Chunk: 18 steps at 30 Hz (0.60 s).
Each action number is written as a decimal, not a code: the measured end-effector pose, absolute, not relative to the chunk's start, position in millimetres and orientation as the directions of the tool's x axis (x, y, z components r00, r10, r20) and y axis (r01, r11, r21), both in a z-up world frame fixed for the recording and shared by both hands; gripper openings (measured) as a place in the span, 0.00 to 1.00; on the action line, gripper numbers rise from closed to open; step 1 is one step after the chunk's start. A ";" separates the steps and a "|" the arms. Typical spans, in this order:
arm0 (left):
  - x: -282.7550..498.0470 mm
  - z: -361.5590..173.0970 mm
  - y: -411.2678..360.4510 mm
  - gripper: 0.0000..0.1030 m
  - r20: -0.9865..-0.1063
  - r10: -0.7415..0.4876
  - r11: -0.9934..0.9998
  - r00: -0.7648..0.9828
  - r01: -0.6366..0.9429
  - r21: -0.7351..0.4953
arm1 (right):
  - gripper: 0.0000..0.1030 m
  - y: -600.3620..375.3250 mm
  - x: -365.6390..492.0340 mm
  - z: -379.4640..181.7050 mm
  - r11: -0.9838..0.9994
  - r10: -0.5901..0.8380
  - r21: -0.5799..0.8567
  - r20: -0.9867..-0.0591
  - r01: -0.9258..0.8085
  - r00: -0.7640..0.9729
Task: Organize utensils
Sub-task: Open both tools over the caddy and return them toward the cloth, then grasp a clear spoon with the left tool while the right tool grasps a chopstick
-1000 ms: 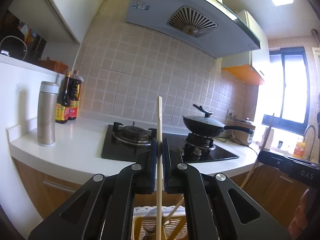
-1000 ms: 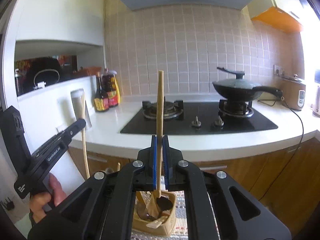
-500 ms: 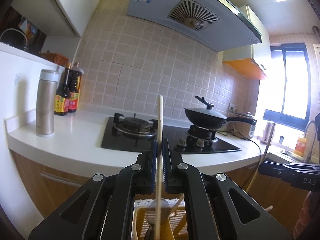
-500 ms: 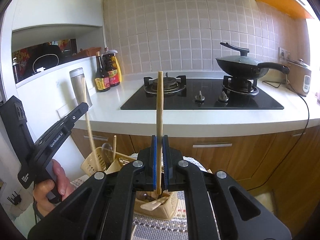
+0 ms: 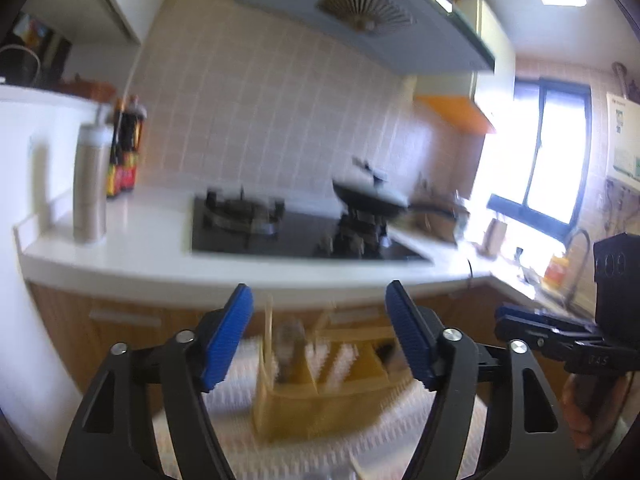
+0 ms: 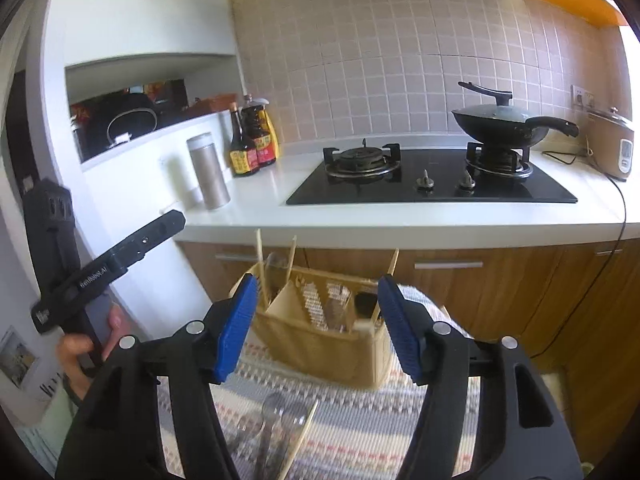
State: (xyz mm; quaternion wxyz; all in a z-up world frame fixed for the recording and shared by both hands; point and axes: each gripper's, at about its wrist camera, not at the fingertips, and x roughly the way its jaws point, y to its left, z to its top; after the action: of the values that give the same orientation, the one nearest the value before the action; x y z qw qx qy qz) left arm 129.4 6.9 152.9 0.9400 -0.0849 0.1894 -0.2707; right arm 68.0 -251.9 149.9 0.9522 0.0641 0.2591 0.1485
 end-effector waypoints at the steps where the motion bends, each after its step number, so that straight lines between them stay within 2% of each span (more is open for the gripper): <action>1: 125.9 151.2 8.0 0.67 -0.343 -0.541 0.841 0.768 0.476 -0.258 | 0.57 -250.3 64.8 149.1 0.952 0.304 0.192 -0.489 -0.239 0.818; 6: 106.3 113.6 9.9 0.67 -0.562 -0.510 0.853 0.651 0.469 -0.230 | 0.56 -233.3 70.8 108.2 0.953 0.303 0.232 -0.685 -0.197 0.662; 9: 103.6 68.3 6.0 0.65 -0.697 -0.490 0.851 0.524 0.463 -0.249 | 0.46 -222.7 88.1 59.3 0.940 0.341 0.295 -0.802 -0.171 0.491; 10: 104.2 54.3 3.3 0.65 -0.731 -0.476 0.853 0.489 0.461 -0.247 | 0.40 -219.5 94.9 38.1 0.931 0.365 0.332 -0.833 -0.153 0.416; 14: 106.0 9.7 -4.3 0.60 -0.815 -0.466 0.839 0.346 0.464 -0.283 | 0.36 -214.4 107.1 -13.7 0.904 0.427 0.420 -0.868 -0.085 0.254; 18: 106.3 -20.5 -14.1 0.60 -0.862 -0.438 0.828 0.255 0.489 -0.275 | 0.36 -203.0 110.8 -27.7 0.914 0.407 0.394 -0.886 -0.102 0.225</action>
State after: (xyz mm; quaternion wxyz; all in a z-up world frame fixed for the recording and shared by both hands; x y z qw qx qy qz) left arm 106.3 -14.1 -20.5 0.7919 0.0241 0.5354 -0.2926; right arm 110.8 -203.0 -27.7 0.7722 0.1269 0.6004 0.1647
